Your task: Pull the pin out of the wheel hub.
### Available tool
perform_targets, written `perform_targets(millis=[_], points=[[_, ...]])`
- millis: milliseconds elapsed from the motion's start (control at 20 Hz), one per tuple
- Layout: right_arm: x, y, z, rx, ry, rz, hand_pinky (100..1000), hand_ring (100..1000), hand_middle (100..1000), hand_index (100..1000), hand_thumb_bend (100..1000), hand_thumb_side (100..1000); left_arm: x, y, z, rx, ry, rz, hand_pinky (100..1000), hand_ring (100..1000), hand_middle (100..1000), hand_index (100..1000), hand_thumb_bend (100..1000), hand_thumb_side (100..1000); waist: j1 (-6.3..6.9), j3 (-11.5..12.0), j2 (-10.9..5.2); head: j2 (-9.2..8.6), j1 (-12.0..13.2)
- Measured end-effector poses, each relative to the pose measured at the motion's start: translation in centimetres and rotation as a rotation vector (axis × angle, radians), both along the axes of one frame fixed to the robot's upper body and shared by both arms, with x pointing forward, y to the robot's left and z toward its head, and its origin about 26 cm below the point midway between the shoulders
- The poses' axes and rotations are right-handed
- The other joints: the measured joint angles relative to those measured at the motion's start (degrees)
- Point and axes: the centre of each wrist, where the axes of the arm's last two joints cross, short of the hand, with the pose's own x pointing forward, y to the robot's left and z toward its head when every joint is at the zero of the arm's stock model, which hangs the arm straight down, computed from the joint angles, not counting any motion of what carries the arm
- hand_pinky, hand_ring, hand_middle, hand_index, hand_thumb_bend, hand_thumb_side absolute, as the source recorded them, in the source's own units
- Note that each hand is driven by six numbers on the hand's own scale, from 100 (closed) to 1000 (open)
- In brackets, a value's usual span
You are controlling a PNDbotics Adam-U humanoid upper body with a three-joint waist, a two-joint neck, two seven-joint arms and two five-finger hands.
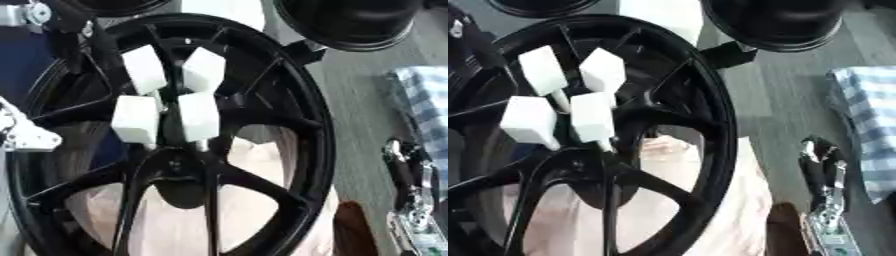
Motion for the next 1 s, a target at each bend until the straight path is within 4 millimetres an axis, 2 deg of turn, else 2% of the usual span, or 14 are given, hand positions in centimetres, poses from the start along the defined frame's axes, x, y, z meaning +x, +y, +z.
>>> perform_targets(millis=[200, 600, 1000], points=[[0.0, 0.0, 0.0, 0.0, -0.001, 0.003, 717, 672, 578, 686, 124, 448, 0.1, -0.7, -0.4, -0.007, -0.005, 0.024, 684, 668, 729, 845, 460, 329, -0.07, -0.2, 0.01, -0.16, 0.0], [0.0, 0.1, 0.0, 0.0, -0.001, 0.003, 717, 672, 579, 686, 125, 447, 0.3, -1.6, -1.4, -0.003, 0.017, 0.052, 654, 624, 676, 817, 430, 338, -0.13, -0.2, 0.01, -0.16, 0.2], [0.0, 0.1, 0.0, 0.0, -0.003, 0.005, 717, 672, 579, 686, 128, 444, 0.4, -2.1, -2.0, 0.02, 0.027, 0.058, 659, 633, 685, 815, 425, 347, -0.19, -0.4, 0.01, -0.16, 0.4]])
